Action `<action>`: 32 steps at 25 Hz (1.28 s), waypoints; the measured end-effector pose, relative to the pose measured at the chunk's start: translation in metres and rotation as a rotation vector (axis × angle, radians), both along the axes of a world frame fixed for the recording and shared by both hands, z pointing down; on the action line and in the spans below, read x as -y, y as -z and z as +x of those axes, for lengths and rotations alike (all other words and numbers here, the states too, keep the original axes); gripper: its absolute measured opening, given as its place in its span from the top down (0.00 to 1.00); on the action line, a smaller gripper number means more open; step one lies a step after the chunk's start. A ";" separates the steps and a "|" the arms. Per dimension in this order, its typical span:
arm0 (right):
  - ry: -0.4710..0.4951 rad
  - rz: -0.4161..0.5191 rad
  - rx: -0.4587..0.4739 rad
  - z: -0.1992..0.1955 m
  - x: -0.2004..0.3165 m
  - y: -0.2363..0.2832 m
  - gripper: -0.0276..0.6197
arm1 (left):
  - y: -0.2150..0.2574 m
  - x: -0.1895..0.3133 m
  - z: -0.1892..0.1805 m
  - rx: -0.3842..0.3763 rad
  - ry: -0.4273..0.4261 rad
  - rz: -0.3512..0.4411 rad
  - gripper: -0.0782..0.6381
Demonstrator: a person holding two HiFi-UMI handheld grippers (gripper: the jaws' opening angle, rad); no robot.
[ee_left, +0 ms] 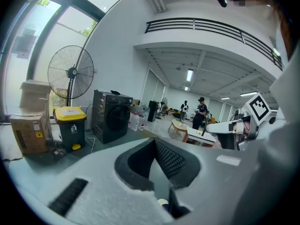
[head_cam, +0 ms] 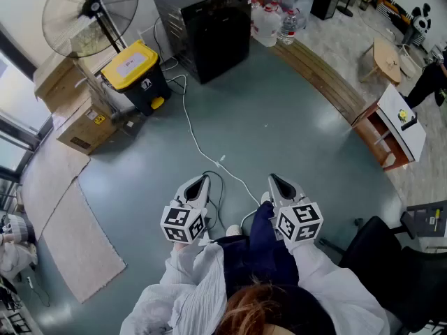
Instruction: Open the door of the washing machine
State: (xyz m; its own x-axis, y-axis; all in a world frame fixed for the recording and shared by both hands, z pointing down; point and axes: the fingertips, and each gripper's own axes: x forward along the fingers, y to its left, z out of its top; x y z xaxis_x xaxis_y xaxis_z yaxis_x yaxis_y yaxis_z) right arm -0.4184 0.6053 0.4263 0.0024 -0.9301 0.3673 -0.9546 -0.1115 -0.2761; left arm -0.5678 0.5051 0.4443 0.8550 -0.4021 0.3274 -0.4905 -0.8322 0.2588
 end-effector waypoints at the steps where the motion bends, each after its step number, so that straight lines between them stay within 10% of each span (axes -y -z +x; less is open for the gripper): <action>1: 0.004 0.007 -0.003 -0.005 -0.004 0.002 0.94 | 0.001 -0.004 -0.004 -0.006 -0.003 0.001 0.88; 18: 0.039 0.002 0.002 -0.027 0.015 0.004 0.94 | 0.007 0.003 -0.023 -0.055 0.023 -0.004 0.87; 25: 0.071 -0.016 0.052 0.010 0.078 -0.008 0.94 | -0.003 0.055 0.014 -0.052 0.027 -0.055 0.60; 32: 0.105 -0.021 0.057 0.079 0.162 -0.006 0.94 | 0.001 0.142 0.080 -0.040 0.064 -0.046 0.59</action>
